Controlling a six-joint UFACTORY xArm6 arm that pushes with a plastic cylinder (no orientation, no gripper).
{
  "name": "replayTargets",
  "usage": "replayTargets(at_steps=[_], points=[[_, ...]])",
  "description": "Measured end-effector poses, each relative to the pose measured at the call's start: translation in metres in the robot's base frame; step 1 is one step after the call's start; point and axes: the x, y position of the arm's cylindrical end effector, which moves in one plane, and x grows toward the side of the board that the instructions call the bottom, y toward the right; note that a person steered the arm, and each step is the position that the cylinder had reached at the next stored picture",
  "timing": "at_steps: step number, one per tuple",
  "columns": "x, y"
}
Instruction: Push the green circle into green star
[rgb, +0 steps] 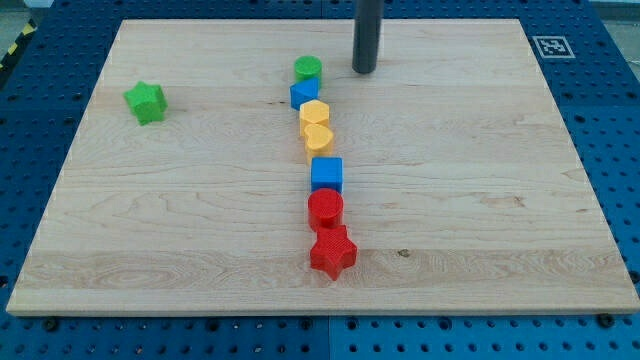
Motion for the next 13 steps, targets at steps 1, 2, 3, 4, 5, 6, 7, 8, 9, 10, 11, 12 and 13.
replayTargets(at_steps=[1,2,3,4,5,6,7,8,9,10,11,12,13], points=[[0.001,-0.021],[0.001,-0.043],[0.001,-0.057],[0.001,-0.063],[0.008,-0.073],[0.021,-0.095],[0.022,-0.117],[0.022,-0.138],[0.017,-0.153],[0.016,-0.162],[0.016,-0.175],[0.013,-0.194],[0.013,-0.211]])
